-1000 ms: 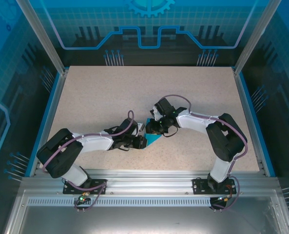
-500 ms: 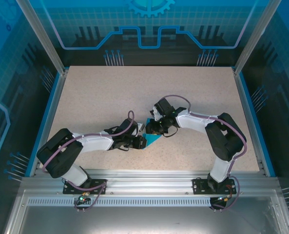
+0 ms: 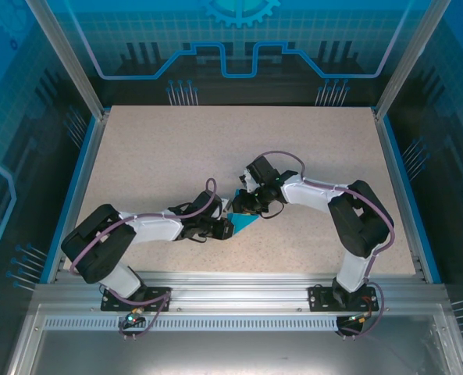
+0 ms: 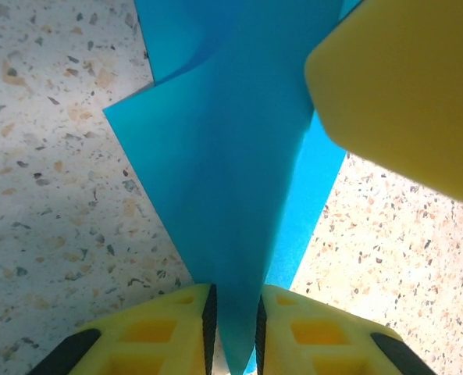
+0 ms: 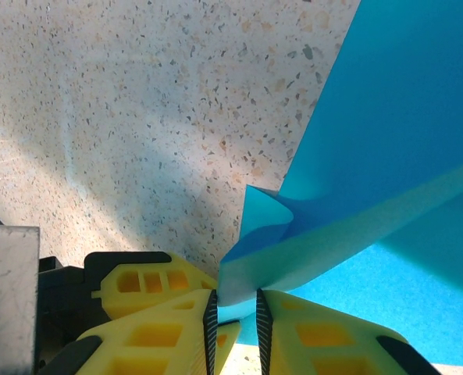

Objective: Fold a paper plane with a square sheet of paper (pick it up from the middle)
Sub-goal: Fourth fold the wing at the center of the table.

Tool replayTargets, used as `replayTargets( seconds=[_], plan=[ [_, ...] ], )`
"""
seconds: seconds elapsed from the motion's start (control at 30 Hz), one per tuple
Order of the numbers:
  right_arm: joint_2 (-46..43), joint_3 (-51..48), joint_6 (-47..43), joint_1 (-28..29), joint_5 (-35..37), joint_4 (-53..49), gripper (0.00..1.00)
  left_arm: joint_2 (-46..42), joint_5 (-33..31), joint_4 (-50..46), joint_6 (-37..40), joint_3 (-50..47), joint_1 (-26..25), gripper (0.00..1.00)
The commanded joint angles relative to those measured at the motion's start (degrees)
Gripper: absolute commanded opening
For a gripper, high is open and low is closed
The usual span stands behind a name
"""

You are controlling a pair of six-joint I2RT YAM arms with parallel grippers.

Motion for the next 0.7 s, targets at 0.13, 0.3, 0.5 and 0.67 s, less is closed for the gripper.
replayTargets(
  seconds=[0.13, 0.3, 0.5, 0.67],
  plan=[
    [1.6, 1.4, -0.2, -0.1, -0.1, -1.6, 0.23, 0.2, 0.2, -0.5, 0.5, 0.2, -0.4, 0.22],
    [2.4, 1.6, -0.3, 0.0, -0.1, -1.6, 0.22, -0.2, 0.6, 0.5, -0.2, -0.5, -0.4, 0.15],
    [3.3, 2.4, -0.6, 0.0, -0.1, -2.1, 0.22, 0.0, 0.8, 1.8, -1.1, -1.7, -0.4, 0.07],
    [4.4, 3.3, -0.7, 0.0, 0.0, -2.1, 0.22, 0.2, 0.8, 2.0, -1.5, -2.0, -0.4, 0.06]
  ],
)
